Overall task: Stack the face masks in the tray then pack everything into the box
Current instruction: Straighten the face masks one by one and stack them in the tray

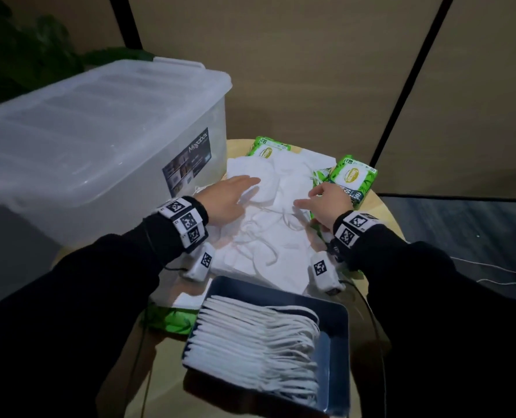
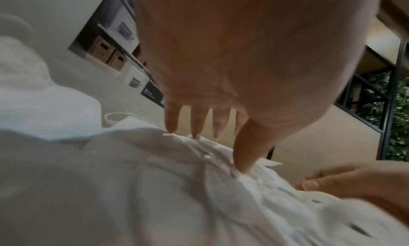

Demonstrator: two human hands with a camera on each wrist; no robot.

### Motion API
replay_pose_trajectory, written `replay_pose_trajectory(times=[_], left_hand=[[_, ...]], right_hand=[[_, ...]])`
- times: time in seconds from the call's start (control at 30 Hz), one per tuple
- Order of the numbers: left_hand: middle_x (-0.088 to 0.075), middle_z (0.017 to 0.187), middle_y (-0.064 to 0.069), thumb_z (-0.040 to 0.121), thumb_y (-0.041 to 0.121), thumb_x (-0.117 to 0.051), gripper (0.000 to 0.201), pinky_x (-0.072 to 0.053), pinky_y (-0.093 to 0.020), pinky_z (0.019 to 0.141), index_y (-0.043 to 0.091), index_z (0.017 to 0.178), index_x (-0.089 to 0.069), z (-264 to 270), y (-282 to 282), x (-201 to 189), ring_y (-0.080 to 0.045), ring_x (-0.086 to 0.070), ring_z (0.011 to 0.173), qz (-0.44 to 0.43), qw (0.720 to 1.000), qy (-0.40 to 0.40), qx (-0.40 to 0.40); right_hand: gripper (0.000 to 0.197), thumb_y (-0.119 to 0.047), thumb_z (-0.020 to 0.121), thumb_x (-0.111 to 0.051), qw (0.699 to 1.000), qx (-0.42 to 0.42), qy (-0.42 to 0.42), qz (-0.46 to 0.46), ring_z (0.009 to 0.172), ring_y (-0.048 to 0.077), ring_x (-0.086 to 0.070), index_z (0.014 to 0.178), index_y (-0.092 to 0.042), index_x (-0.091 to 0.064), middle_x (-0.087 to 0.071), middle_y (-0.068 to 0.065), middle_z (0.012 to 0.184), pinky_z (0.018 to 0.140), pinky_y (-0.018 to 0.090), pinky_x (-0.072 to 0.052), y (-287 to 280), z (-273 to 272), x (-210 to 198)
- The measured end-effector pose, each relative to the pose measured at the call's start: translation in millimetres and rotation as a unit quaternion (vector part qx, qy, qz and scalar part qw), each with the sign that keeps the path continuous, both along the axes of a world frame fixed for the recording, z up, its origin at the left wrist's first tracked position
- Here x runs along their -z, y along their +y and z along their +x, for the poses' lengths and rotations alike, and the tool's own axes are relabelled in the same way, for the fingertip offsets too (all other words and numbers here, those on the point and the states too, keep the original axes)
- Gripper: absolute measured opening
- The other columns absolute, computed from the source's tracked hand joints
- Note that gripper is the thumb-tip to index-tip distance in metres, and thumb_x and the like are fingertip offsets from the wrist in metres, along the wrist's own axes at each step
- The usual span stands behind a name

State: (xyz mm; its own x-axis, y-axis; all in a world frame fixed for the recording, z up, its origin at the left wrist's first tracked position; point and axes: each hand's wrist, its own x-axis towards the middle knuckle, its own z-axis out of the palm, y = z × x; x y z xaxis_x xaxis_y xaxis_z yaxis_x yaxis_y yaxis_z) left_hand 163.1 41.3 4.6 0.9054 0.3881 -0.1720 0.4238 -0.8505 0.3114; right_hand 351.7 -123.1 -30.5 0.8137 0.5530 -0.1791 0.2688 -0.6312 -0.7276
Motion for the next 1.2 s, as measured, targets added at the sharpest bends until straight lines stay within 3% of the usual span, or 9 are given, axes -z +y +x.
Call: replay_pose_trajectory(times=[0.23, 0.33, 0.47, 0.57, 0.73, 0.83, 0.93, 1.03, 1.2], left_hand=[[-0.054, 0.114, 0.001, 0.069, 0.076, -0.045, 0.079, -0.040, -0.045, 0.104, 0.044, 0.141, -0.052, 7.6, 17.2, 13.2, -0.027, -0.057, 0.114, 0.102, 0.995, 0.006, -0.017], [-0.056, 0.096, 0.002, 0.086, 0.064, -0.038, 0.053, -0.046, -0.041, 0.089, 0.032, 0.112, -0.071, 8.3, 16.0, 9.1, -0.028, -0.061, 0.100, 0.078, 0.996, -0.038, -0.007], [-0.057, 0.073, -0.008, 0.095, 0.027, -0.054, 0.031, -0.046, -0.045, 0.068, 0.010, 0.069, -0.051, 5.4, 4.6, -18.8, -0.037, -0.058, 0.080, 0.063, 0.988, -0.140, -0.022], [-0.064, 0.073, -0.006, 0.083, 0.016, -0.062, 0.005, -0.049, -0.042, 0.069, 0.013, 0.086, -0.065, 1.7, -7.0, -47.9, -0.032, -0.060, 0.077, 0.006, 0.973, -0.221, -0.064], [-0.063, 0.098, 0.036, 0.075, 0.001, -0.066, 0.082, -0.049, -0.025, 0.055, 0.044, 0.142, -0.046, -23.5, -33.0, -85.9, -0.013, -0.057, 0.059, -0.073, 0.970, -0.233, -0.020], [-0.070, 0.082, 0.006, 0.080, 0.009, -0.067, 0.057, -0.053, -0.031, 0.056, 0.046, 0.123, -0.064, -43.0, -37.3, -86.1, -0.014, -0.061, 0.056, -0.053, 0.969, -0.229, -0.081], [-0.072, 0.073, -0.006, 0.090, 0.012, -0.072, 0.013, -0.062, -0.037, 0.068, 0.023, 0.090, -0.078, -59.2, -36.5, -74.4, -0.020, -0.074, 0.062, -0.122, 0.946, -0.257, -0.154], [-0.070, 0.069, -0.010, 0.086, 0.004, -0.078, 0.017, -0.064, -0.042, 0.070, 0.015, 0.098, -0.074, -69.8, -34.3, -66.6, -0.024, -0.076, 0.065, -0.172, 0.932, -0.262, -0.184], [-0.074, 0.065, -0.003, 0.093, 0.031, -0.073, 0.014, -0.056, -0.032, 0.067, 0.022, 0.104, -0.070, -68.8, -34.8, -60.1, -0.016, -0.073, 0.061, -0.145, 0.943, -0.229, -0.194]], right_hand=[[0.068, -0.019, 0.061, -0.094, 0.998, 0.028, 0.048, -0.003, 0.083, 0.029, -0.067, 0.115, -0.019, -0.052, -0.067, 0.008, 0.096, 0.050, 0.029, -0.041, 6.5, 9.0, 6.8], [0.037, -0.016, 0.063, -0.090, 0.994, 0.039, 0.083, 0.063, 0.064, 0.023, -0.054, 0.088, -0.016, -0.063, -0.066, 0.008, 0.074, 0.052, 0.030, -0.037, 5.9, 7.5, 8.9], [0.027, -0.027, 0.075, -0.089, 0.992, 0.033, 0.076, 0.094, 0.054, 0.018, -0.050, 0.075, -0.013, -0.066, -0.064, 0.002, 0.068, 0.052, 0.028, -0.038, 3.1, -0.1, 4.6], [0.042, -0.033, 0.071, -0.090, 0.996, 0.029, 0.044, 0.078, 0.059, 0.022, -0.048, 0.065, -0.018, -0.051, -0.053, 0.008, 0.070, 0.058, 0.033, -0.039, 4.5, -3.5, 2.7], [0.058, -0.042, 0.063, -0.091, 1.000, -0.008, -0.012, -0.022, 0.082, 0.023, -0.065, 0.102, -0.018, -0.056, -0.065, 0.000, 0.089, 0.067, 0.033, -0.051, 2.5, -6.9, -4.9], [0.068, -0.038, 0.065, -0.092, 0.999, -0.014, -0.030, -0.039, 0.090, 0.025, -0.064, 0.116, -0.017, -0.052, -0.064, 0.003, 0.100, 0.066, 0.032, -0.048, 2.4, -10.9, -7.3], [0.075, -0.023, 0.064, -0.092, 1.000, 0.016, -0.003, 0.000, 0.093, 0.027, -0.066, 0.125, -0.016, -0.049, -0.065, 0.007, 0.106, 0.071, 0.035, -0.055, 2.0, -14.7, -10.6], [0.067, -0.018, 0.072, -0.086, 0.994, 0.051, 0.053, 0.081, 0.090, 0.029, -0.067, 0.130, -0.014, -0.055, -0.069, 0.009, 0.103, 0.071, 0.038, -0.055, -0.2, -14.7, -15.2], [0.009, -0.005, 0.084, -0.072, 0.969, 0.066, 0.172, 0.162, 0.044, 0.018, -0.033, 0.078, -0.003, -0.067, -0.053, 0.013, 0.065, 0.046, 0.026, -0.027, -16.8, -8.0, -20.4]])
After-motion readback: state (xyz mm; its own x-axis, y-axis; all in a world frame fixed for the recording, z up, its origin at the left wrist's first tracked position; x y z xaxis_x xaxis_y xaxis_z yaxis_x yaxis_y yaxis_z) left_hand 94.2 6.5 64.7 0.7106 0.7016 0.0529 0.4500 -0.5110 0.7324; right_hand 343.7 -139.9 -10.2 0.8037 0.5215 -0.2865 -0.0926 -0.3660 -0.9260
